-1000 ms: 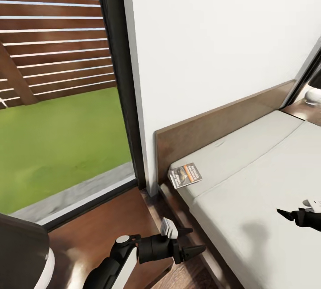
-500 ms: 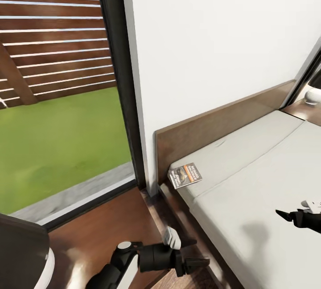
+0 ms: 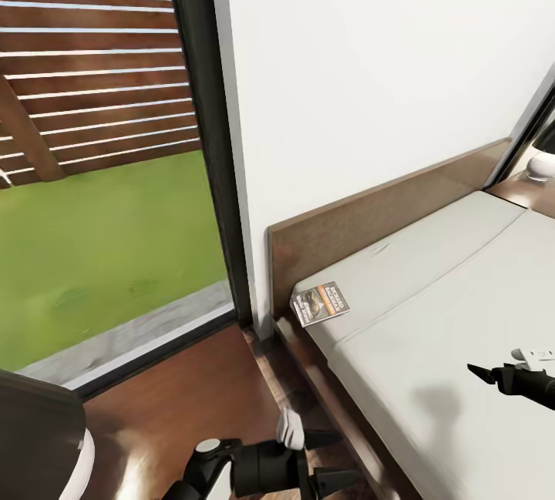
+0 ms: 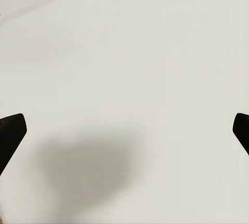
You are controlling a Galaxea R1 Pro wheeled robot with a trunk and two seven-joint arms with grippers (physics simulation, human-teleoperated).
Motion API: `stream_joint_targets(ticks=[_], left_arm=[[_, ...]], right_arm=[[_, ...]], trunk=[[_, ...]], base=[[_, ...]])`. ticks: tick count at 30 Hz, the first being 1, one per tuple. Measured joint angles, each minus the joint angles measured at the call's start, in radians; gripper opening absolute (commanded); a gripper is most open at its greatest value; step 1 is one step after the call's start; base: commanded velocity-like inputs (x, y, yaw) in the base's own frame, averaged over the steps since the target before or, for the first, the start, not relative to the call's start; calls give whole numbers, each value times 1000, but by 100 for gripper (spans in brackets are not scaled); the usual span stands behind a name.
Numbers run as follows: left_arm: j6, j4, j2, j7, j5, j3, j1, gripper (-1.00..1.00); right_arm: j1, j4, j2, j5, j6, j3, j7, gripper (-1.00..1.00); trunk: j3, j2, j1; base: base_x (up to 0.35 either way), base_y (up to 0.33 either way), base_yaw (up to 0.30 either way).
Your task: In the bedroom, move the book from the bed onto either nightstand, and place the two sandals side by side next to the bed.
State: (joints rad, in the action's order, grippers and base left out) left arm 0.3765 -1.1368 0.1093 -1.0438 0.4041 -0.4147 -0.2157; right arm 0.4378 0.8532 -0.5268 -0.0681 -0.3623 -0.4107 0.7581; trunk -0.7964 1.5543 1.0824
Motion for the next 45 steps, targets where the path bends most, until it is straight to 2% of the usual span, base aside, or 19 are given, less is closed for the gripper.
stream_joint_targets(ticks=[7,8,14,26,45], left_arm=[[1,1,0,0,39,2,0,100],[1,1,0,0,57,2,0,100],[1,1,0,0,58,3,0,100],[1,2,0,0,59,3,0,100],[2,2,0,0,60,3,0,100]], right_arm=[[0,0,0,0,0,0,0,100],[0,0,0,0,0,0,0,100],[0,0,0,0,0,0,0,100],[0,0,0,0,0,0,0,100],[0,0,0,-1,-1,0,1,100]], trunk=[[0,0,0],[0,0,0],[1,0,0],[8,0,0],[14,0,0]], base=[[0,0,0],[0,0,0],[0,0,-57],[0,0,-222],[0,0,-65]])
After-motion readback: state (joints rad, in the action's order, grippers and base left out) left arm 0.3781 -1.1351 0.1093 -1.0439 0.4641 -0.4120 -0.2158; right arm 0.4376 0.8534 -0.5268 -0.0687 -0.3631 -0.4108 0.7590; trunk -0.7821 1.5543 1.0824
